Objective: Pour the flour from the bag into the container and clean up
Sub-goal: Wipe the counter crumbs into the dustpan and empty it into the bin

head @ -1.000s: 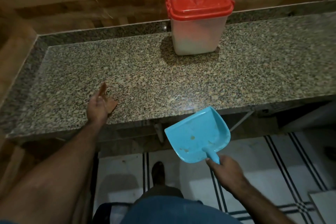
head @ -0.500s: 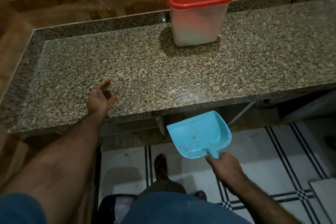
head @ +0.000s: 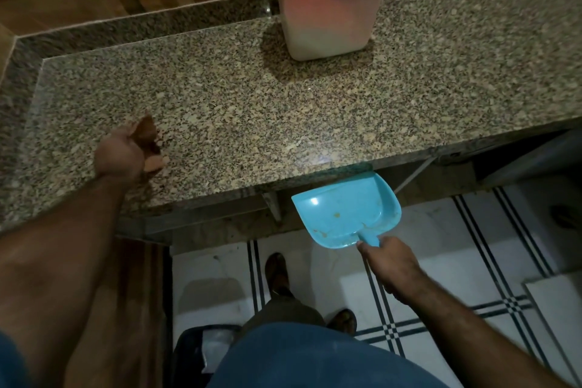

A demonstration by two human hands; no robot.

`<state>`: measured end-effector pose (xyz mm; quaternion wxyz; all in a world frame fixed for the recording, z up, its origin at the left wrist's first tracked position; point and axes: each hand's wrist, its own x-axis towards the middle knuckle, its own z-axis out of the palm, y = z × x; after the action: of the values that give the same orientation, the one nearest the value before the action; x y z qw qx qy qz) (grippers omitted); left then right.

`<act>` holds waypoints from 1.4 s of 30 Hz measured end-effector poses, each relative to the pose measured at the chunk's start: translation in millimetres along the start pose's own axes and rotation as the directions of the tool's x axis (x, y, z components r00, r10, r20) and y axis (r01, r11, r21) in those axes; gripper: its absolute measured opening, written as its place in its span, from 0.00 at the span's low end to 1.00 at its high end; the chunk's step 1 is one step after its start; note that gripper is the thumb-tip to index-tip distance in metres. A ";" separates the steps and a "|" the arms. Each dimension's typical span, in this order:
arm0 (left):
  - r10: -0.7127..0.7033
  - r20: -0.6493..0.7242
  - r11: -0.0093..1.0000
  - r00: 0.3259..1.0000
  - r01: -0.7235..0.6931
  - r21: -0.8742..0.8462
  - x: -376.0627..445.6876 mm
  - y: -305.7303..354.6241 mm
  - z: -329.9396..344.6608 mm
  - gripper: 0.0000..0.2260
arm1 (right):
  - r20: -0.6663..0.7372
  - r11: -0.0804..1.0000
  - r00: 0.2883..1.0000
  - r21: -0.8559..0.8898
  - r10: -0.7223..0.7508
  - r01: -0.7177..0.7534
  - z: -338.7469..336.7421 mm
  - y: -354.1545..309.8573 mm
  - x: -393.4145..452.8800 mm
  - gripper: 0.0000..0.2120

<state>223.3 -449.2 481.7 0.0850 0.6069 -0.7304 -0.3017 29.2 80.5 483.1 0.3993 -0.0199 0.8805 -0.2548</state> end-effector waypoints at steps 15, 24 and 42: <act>-0.057 0.003 0.961 0.998 0.054 0.273 -101.7 77.1 161.9 0.33 | -0.018 0.997 0.999 0.063 0.049 -0.048 -11.0 1.5 21.8 0.18; 0.257 0.443 0.964 0.859 -0.195 -0.182 -184.9 244.4 277.2 0.18 | -0.030 0.999 0.999 0.037 -0.012 0.013 -17.0 11.5 28.8 0.19; 0.106 -0.232 0.993 0.967 -0.114 -0.022 -143.8 98.9 173.5 0.09 | -0.072 1.000 0.997 0.030 -0.002 0.005 -26.7 18.3 40.1 0.18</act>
<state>91.4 -247.8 430.9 0.1965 0.5947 -0.7427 -0.2367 -14.1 98.5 461.5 0.3673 -0.0063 0.8903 -0.2693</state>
